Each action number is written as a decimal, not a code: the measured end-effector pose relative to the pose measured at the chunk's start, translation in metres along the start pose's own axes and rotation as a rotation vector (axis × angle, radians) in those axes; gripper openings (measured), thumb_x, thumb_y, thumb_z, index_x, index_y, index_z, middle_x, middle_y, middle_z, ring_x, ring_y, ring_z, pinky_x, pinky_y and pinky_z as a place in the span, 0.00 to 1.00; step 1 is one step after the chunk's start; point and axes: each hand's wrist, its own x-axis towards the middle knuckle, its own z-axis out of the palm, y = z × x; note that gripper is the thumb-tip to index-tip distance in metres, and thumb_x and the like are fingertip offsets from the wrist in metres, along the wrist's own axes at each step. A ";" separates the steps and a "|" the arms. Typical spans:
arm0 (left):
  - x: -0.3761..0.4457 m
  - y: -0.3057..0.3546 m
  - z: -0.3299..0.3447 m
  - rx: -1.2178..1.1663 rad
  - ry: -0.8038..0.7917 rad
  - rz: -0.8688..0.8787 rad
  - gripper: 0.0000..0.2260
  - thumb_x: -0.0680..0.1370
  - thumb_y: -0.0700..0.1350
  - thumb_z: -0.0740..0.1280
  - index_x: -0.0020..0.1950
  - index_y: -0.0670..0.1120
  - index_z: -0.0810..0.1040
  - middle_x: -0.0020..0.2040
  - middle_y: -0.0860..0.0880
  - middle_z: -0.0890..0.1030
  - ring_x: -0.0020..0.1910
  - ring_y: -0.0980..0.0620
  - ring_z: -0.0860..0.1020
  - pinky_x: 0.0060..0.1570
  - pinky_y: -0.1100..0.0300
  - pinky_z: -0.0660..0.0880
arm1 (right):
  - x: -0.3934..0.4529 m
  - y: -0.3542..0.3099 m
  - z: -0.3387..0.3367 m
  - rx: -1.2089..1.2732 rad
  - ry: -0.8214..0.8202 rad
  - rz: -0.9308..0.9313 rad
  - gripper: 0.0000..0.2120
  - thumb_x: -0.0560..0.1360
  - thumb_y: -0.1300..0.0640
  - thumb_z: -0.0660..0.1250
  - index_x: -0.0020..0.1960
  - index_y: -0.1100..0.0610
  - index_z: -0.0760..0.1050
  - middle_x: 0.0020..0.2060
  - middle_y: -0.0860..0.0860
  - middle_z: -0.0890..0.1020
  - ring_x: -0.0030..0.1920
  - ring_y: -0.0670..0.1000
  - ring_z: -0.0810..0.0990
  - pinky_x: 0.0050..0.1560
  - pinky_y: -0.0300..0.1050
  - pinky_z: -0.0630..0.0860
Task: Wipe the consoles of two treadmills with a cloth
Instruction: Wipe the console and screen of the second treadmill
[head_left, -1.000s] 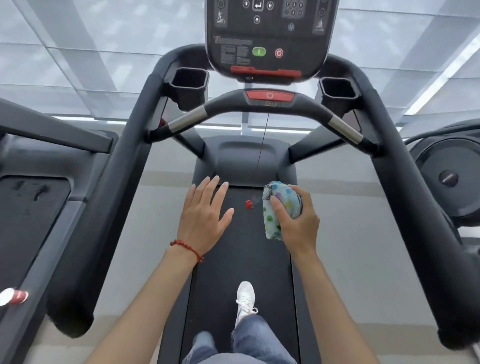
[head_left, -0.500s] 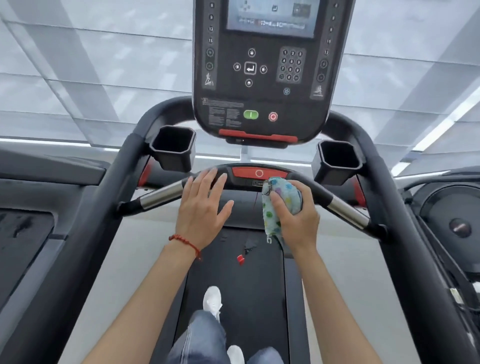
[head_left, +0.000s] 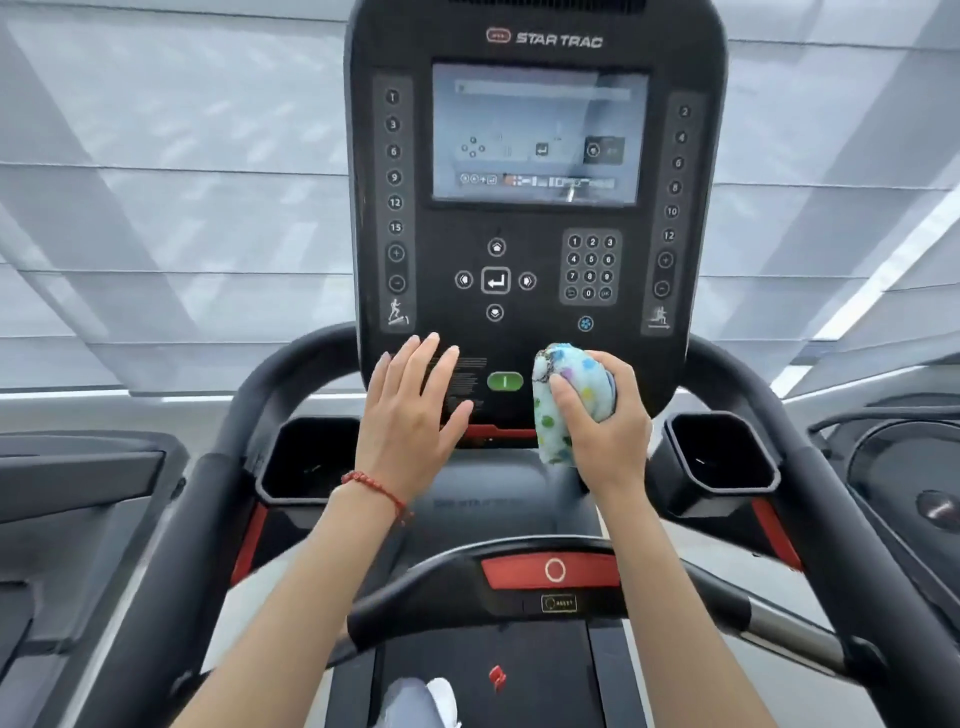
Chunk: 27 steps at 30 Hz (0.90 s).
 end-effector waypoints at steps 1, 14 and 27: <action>0.011 -0.006 0.004 -0.002 0.009 0.006 0.23 0.77 0.52 0.57 0.66 0.40 0.72 0.64 0.39 0.73 0.66 0.43 0.66 0.67 0.47 0.58 | 0.011 -0.001 0.006 -0.010 0.012 -0.014 0.13 0.71 0.56 0.72 0.52 0.50 0.72 0.42 0.38 0.77 0.41 0.32 0.76 0.40 0.23 0.69; 0.103 -0.043 0.036 0.020 0.094 0.004 0.22 0.78 0.50 0.58 0.68 0.39 0.70 0.68 0.38 0.69 0.69 0.40 0.64 0.68 0.44 0.61 | 0.154 -0.019 0.035 -0.134 0.143 -0.198 0.16 0.71 0.48 0.71 0.55 0.52 0.73 0.40 0.38 0.77 0.40 0.38 0.77 0.43 0.24 0.70; 0.119 -0.058 0.060 0.156 0.214 -0.008 0.22 0.79 0.49 0.60 0.71 0.40 0.67 0.71 0.38 0.65 0.71 0.40 0.61 0.70 0.44 0.57 | 0.233 -0.027 0.035 -0.408 0.425 -0.406 0.22 0.73 0.41 0.64 0.58 0.56 0.74 0.47 0.51 0.81 0.44 0.51 0.79 0.41 0.37 0.65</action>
